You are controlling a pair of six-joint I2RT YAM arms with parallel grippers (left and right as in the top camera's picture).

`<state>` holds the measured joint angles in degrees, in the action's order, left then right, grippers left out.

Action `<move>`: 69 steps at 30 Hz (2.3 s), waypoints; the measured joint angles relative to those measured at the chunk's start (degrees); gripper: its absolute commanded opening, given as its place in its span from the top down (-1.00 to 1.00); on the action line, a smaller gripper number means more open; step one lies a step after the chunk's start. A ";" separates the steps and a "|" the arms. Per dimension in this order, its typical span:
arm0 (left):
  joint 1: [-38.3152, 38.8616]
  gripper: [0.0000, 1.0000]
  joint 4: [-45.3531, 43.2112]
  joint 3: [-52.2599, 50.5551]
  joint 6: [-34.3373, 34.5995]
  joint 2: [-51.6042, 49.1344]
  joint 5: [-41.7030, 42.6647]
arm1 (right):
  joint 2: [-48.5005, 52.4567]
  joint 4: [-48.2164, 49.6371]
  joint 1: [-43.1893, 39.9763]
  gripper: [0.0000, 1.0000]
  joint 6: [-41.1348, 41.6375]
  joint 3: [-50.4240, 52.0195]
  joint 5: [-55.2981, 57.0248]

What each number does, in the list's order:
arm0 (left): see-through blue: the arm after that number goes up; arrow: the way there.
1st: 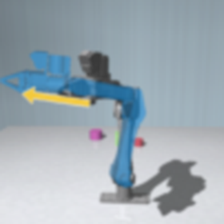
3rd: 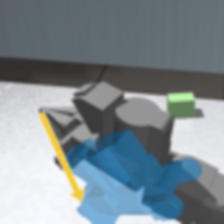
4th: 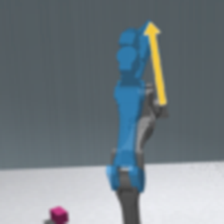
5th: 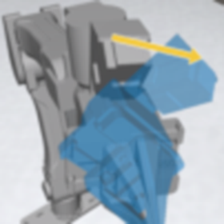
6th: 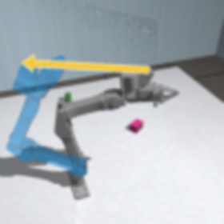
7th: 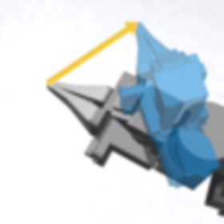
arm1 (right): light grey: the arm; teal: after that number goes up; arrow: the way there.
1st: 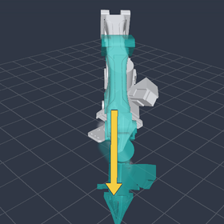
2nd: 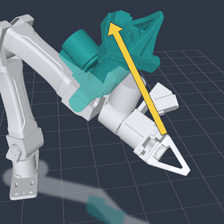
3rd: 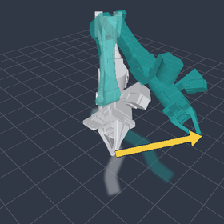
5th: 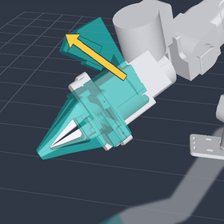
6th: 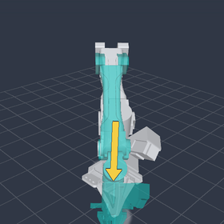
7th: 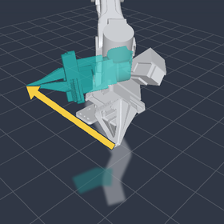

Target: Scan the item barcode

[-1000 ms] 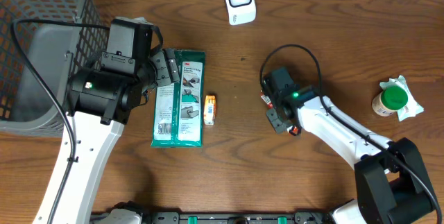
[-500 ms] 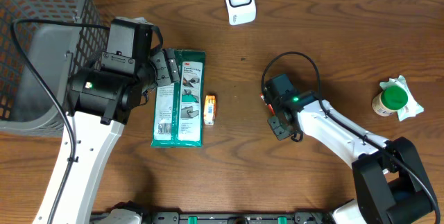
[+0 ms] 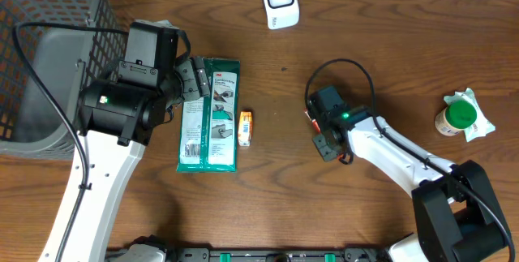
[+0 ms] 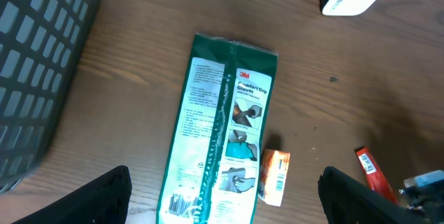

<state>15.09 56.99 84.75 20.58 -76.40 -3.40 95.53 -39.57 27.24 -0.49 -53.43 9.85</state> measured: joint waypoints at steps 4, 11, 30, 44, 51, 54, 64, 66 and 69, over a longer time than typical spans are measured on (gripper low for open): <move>0.00 -0.73 0.00 -0.02 0.00 0.00 0.02 | 0.00 -0.04 0.00 0.39 0.02 -0.74 -0.83; 0.00 -0.73 0.00 -0.02 0.00 0.00 0.00 | 0.00 -0.92 0.00 0.50 0.07 -0.79 -1.33; 0.00 -0.73 0.00 0.00 0.00 0.00 0.00 | -0.02 5.68 0.00 0.56 0.22 5.05 -1.36; 0.00 -0.73 -0.02 -0.02 0.00 0.00 0.02 | -0.46 6.47 0.00 0.23 0.59 5.49 -0.07; 0.00 -0.73 0.00 0.00 0.00 0.00 0.00 | -0.44 6.32 0.00 0.26 0.48 5.01 -0.39; 0.00 -0.73 0.00 0.00 0.00 0.00 0.00 | -0.44 4.66 0.00 0.25 0.46 3.54 -1.75; 0.00 -0.73 -0.02 -0.02 0.00 0.00 0.02 | -1.49 0.04 0.00 0.29 0.48 0.70 -2.38; 0.00 -0.73 0.00 0.00 0.00 0.00 0.00 | -1.49 -0.17 0.00 0.28 0.48 0.70 -2.32; 0.00 -0.73 0.00 -0.02 0.00 0.00 0.00 | -1.49 -0.15 0.00 0.28 0.48 0.72 -1.60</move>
<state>15.09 56.99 84.73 20.58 -76.40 -3.40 94.04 -39.72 27.24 -0.01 -52.71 8.25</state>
